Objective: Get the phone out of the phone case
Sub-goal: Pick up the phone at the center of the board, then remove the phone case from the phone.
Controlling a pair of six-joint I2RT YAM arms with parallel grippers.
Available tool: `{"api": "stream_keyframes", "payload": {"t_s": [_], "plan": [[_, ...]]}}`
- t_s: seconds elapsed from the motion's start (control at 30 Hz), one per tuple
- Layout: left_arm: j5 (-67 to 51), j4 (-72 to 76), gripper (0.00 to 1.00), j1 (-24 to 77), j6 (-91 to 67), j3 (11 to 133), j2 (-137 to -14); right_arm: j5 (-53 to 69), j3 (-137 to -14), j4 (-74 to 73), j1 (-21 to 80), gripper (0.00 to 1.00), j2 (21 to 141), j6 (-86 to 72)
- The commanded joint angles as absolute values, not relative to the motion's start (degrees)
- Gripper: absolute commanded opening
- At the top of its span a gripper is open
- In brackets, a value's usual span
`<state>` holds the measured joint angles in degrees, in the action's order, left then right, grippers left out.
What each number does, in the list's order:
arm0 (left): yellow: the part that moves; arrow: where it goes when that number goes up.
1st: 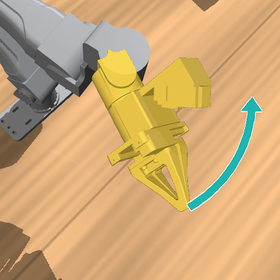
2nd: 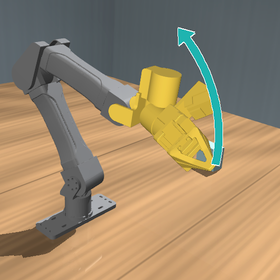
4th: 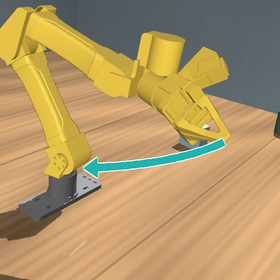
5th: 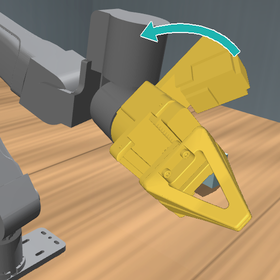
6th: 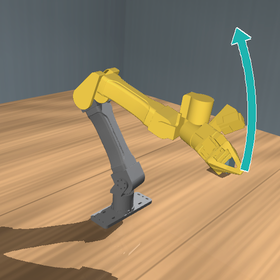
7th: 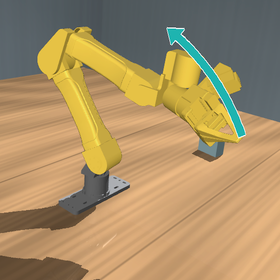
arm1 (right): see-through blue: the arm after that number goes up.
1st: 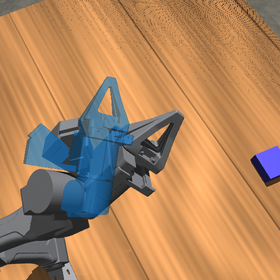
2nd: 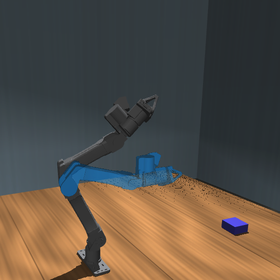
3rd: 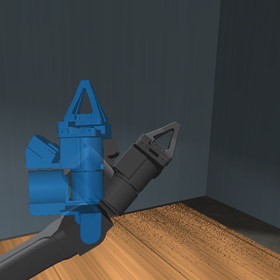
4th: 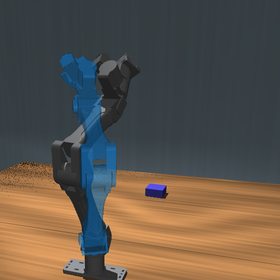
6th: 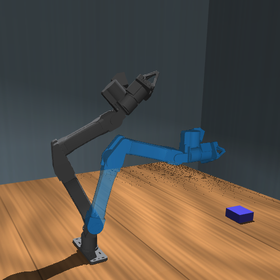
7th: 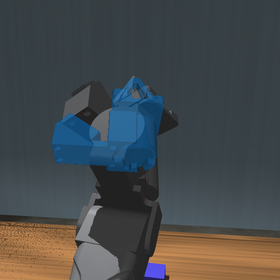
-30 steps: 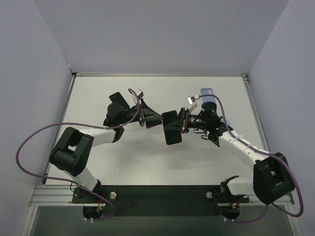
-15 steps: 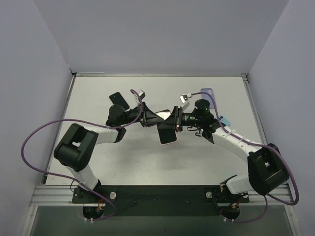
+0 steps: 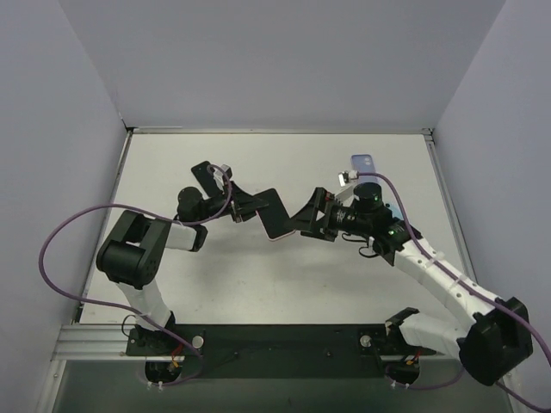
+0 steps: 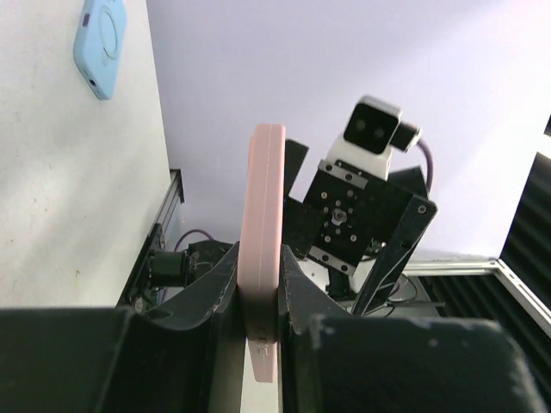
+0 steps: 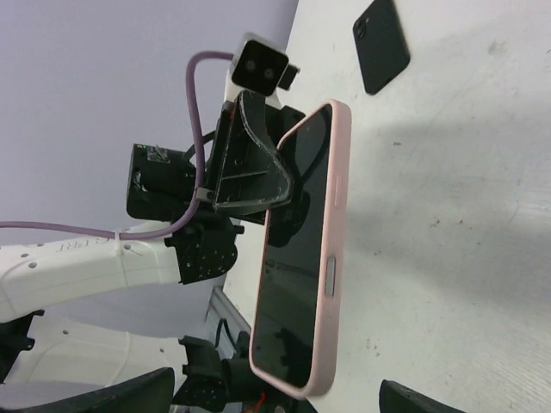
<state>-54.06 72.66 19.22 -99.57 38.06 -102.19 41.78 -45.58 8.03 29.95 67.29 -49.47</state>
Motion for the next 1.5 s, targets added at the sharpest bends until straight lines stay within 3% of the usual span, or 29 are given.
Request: {"api": "stream_keyframes", "payload": {"t_s": [0.0,0.13,0.37,0.63,0.97,1.1,1.17,1.47], "plan": [[-51.9,80.3,0.00,18.1,-101.3,37.7,-98.2,34.8,-39.0,8.6,29.3,0.89,59.9,-53.9],[-51.4,76.7,0.00,18.2,-99.1,38.1,-95.2,35.8,-32.7,27.4,29.7,0.81,60.8,-65.6],[-51.7,75.1,0.00,18.1,-98.5,38.5,-93.1,34.9,-30.9,39.8,30.1,0.59,64.8,-73.4],[-52.2,74.0,0.00,17.9,-98.4,39.1,-91.9,37.1,-30.5,45.7,30.4,0.00,66.4,-78.7],[-49.3,72.7,0.00,17.4,-98.2,40.5,-87.9,32.3,-29.6,46.2,30.5,0.00,60.0,-86.0],[-48.0,61.6,0.00,17.3,-91.0,43.7,-82.8,32.7,-31.9,42.5,30.7,0.01,58.8,-83.9],[-48.1,56.5,0.00,17.3,-88.9,44.6,-81.7,32.4,-32.5,40.3,30.8,0.16,58.5,-82.9],[-47.6,55.0,0.00,17.3,-88.7,45.2,-79.5,33.8,-32.1,42.2,31.0,0.24,58.4,-83.0]]}}
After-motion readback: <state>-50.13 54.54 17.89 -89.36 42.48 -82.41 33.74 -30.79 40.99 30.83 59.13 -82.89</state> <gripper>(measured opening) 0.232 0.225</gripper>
